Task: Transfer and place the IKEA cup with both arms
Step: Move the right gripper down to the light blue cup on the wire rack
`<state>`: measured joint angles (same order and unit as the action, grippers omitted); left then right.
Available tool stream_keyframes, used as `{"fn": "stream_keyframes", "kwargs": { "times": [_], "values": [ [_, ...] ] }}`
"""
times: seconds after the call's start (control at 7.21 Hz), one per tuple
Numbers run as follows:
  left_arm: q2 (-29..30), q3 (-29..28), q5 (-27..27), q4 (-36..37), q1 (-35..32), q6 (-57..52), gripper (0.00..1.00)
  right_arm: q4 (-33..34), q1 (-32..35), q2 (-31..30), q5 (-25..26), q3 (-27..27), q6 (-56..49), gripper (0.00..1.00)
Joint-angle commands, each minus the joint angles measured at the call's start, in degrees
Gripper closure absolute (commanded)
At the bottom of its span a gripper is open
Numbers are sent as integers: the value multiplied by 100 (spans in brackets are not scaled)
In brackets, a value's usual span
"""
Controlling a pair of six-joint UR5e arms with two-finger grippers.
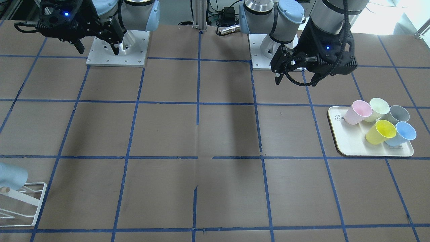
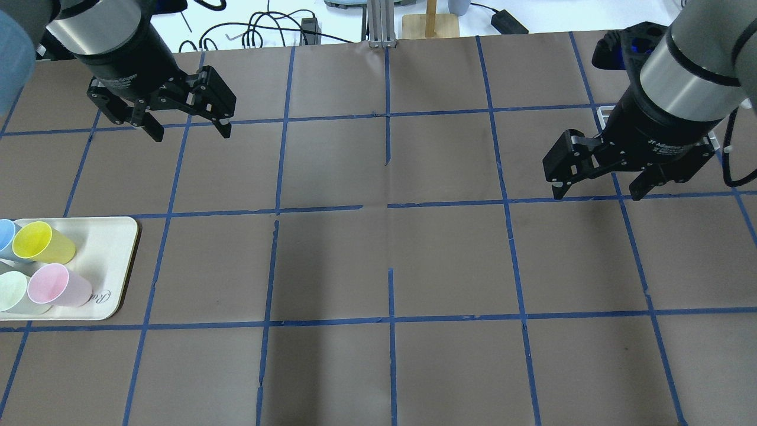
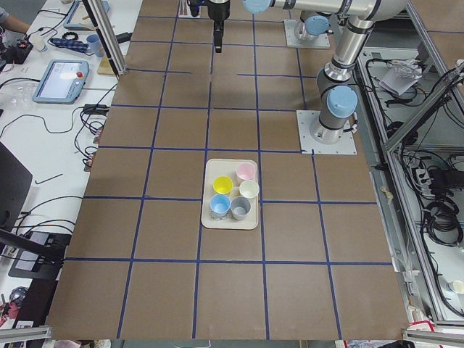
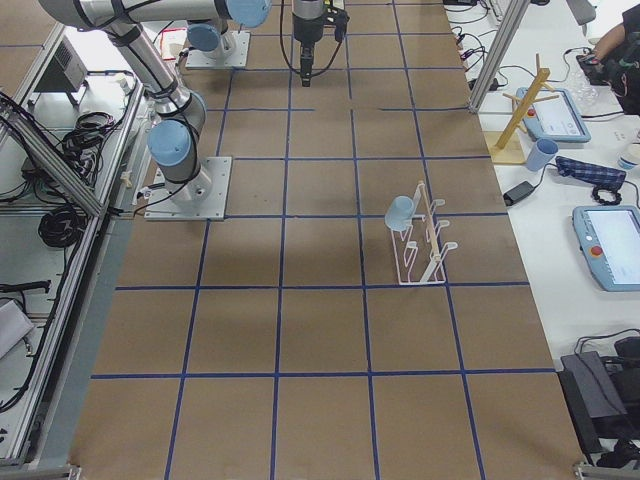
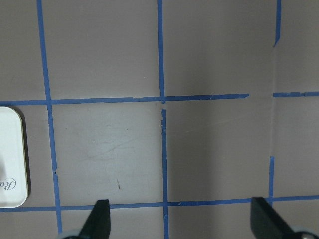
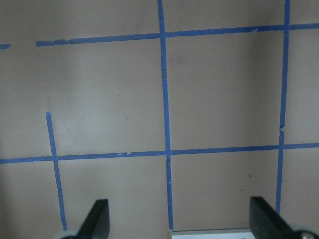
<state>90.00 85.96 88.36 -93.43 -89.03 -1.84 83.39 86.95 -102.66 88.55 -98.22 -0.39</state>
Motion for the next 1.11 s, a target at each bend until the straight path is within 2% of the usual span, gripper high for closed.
{"fn": "stream_keyframes", "kwargs": {
  "times": [0.0, 0.55, 0.97],
  "values": [
    [0, 0, -12, 0, 0, 0, 0, -7, -3, 1, -4, -4, 12, 0],
    [-9, 0, -21, 0, 0, -9, 0, 185, -55, 35, 5, 5, 30, 0],
    [-9, 9, -29, 0, 0, -9, 0, 633, -746, 368, 5, 75, -188, 0]
  ]
}}
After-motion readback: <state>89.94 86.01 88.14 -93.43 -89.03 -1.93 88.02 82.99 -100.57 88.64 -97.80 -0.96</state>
